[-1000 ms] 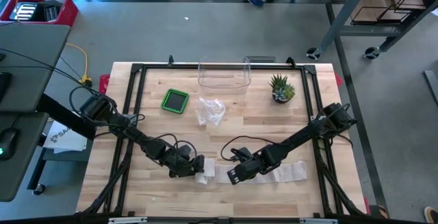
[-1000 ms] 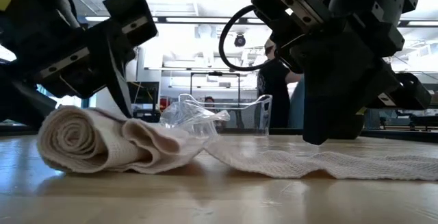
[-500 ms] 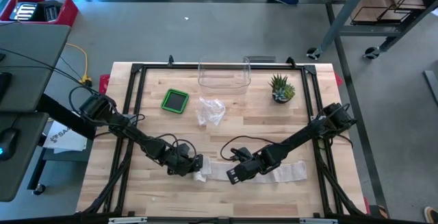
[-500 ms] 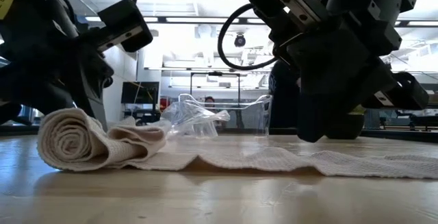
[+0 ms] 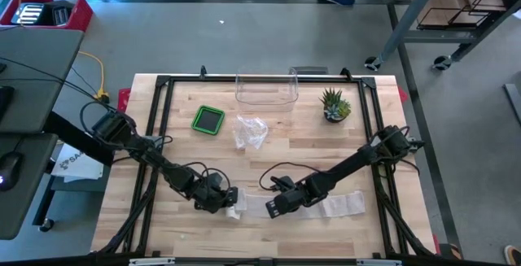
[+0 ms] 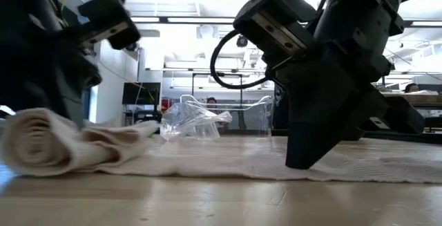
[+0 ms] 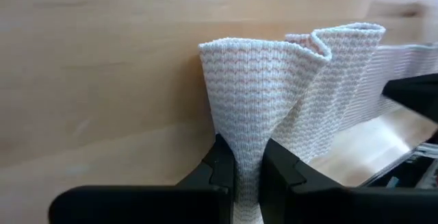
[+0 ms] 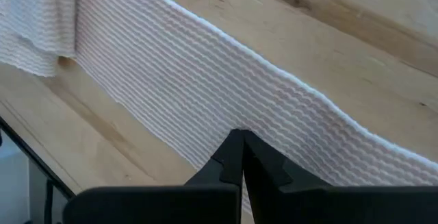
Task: Roll bandage
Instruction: Roll the bandage
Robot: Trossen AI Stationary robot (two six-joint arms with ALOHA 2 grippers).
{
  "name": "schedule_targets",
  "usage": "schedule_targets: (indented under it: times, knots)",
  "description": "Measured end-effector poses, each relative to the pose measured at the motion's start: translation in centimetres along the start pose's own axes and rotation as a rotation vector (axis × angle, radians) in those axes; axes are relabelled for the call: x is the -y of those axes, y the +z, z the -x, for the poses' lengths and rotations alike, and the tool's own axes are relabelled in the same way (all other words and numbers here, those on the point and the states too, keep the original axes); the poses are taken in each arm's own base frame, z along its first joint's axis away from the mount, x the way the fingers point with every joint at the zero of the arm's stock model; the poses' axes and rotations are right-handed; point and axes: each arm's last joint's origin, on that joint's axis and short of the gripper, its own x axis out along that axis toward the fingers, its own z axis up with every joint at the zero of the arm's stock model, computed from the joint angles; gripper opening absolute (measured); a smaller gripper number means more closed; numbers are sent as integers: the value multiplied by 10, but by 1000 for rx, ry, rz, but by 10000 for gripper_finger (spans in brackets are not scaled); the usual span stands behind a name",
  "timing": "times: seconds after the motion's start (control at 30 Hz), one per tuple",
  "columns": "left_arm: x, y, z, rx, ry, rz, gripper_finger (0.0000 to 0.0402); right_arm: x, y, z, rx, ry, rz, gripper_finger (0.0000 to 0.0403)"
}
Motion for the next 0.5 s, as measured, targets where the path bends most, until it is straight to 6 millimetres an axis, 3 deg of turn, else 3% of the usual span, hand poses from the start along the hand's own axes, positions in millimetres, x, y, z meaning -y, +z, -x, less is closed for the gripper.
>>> schedule_targets:
  times: [0.23, 0.5]
  knots:
    - [-8, 0, 22, 27, 78, -29, 24, 0, 0, 0, -12, -2, -2, 0]
    - [12, 3, 40, 35, -23, -93, 24, 1, 5, -1, -12, 3, -17, 0]
